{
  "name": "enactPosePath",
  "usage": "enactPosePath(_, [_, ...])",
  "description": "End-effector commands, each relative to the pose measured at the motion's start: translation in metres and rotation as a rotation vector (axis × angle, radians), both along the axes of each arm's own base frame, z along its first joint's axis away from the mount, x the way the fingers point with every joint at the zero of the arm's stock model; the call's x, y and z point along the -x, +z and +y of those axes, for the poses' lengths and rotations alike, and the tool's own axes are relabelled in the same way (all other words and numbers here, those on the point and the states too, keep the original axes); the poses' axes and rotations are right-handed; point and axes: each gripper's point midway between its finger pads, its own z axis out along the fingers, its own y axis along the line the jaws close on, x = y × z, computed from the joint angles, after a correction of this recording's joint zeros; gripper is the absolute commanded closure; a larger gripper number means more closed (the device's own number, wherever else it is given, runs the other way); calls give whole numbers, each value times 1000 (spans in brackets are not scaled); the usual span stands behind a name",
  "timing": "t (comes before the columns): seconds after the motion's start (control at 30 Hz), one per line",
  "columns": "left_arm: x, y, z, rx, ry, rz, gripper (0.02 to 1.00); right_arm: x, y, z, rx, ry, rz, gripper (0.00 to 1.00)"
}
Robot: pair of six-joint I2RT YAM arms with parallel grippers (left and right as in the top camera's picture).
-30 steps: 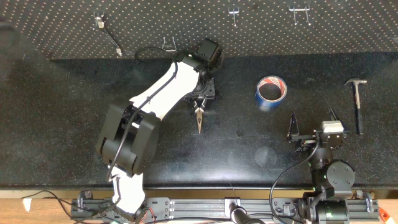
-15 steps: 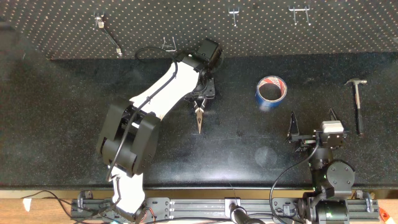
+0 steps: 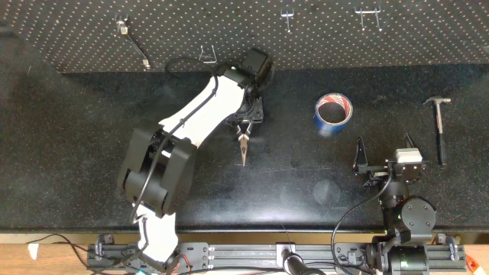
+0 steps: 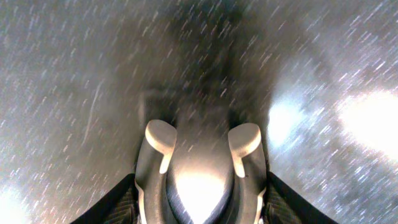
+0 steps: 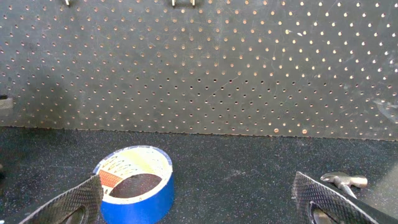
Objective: Place Tools Onto Pegboard
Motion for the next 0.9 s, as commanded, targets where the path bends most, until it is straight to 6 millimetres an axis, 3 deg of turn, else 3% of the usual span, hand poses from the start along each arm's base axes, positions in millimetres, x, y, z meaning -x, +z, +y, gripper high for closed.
enactPosePath(0.03, [-2, 64, 14, 1, 13, -129, 989, 0, -1, 0, 11, -2, -1, 5])
enactPosePath(0.17, [11, 116, 28, 0, 22, -213, 989, 0, -1, 0, 11, -2, -1, 5])
enactPosePath(0.33, [53, 175, 61, -17, 36, -298, 989, 0, -1, 0, 11, -2, -1, 5])
enactPosePath(0.43, [87, 171, 81, -12, 42, -327, 989, 0, -1, 0, 12, -2, -1, 5])
enactPosePath(0.5, [90, 161, 95, -14, 76, -420, 989, 0, -1, 0, 11, -2, -1, 5])
enactPosePath(0.63, [57, 156, 109, -23, 134, -636, 989, 0, -1, 0, 11, -2, -1, 5])
enactPosePath(0.67, [32, 165, 106, -64, 88, -737, 991, 0, -1, 0, 12, -2, -1, 5])
enactPosePath(0.8, [-27, 200, 97, -136, 36, -990, 989, 0, -1, 0, 12, -2, -1, 5])
enactPosePath(0.9, [-54, 237, 92, -192, -3, -1172, 991, 0, -1, 0, 12, -2, -1, 5])
